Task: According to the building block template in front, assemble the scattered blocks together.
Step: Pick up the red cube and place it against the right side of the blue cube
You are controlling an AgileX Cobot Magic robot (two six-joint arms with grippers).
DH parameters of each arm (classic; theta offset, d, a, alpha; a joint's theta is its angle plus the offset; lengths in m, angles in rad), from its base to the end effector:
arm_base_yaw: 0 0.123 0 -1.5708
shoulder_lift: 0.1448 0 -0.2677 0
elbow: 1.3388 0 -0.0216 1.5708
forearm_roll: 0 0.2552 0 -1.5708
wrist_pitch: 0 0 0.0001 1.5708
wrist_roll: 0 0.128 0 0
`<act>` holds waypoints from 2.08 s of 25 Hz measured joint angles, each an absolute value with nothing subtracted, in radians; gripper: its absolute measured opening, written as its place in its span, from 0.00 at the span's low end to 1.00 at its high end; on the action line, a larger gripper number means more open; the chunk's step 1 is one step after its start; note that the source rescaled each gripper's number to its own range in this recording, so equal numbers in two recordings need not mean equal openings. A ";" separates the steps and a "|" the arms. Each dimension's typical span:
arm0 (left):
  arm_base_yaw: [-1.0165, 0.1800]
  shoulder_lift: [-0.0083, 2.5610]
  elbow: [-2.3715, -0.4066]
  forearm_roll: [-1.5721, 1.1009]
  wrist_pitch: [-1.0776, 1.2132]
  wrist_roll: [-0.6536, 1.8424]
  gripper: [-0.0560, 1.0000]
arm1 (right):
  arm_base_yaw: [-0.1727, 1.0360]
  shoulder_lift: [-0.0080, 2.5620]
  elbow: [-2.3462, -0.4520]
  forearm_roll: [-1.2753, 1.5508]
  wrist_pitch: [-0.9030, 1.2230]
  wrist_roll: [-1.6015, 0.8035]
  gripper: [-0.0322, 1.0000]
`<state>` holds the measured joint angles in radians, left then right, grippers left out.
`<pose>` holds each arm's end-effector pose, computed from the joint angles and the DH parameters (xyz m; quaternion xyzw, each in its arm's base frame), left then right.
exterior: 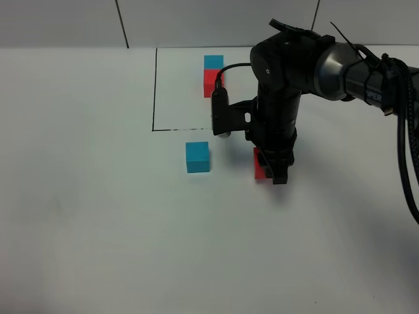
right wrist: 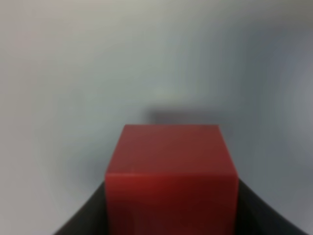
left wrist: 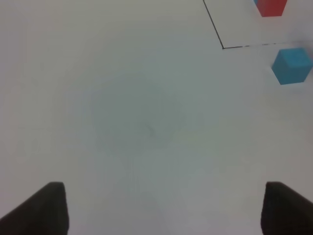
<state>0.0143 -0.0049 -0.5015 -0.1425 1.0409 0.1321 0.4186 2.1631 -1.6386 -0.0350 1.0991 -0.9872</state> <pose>0.0493 -0.0150 0.2665 0.0520 0.8426 -0.0321 0.5351 0.3896 0.1689 0.1048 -0.6521 0.7578 -0.0199 0.0121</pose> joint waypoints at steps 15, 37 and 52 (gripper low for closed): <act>0.014 -0.005 -0.502 -0.143 1.041 0.132 0.70 | 0.479 2.310 -1.848 -0.028 1.091 -0.965 0.05; 0.014 -0.005 -0.502 -0.143 1.041 0.131 0.70 | 0.493 2.417 -1.986 -0.006 1.135 -0.953 0.05; 0.014 -0.005 -0.502 -0.143 1.041 0.130 0.70 | 0.492 2.422 -1.991 0.010 1.137 -0.949 0.05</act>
<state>0.0143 -0.0049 -0.5015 -0.1425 1.0409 0.1302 0.4919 2.4218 -1.9911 0.0100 1.1372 -0.9493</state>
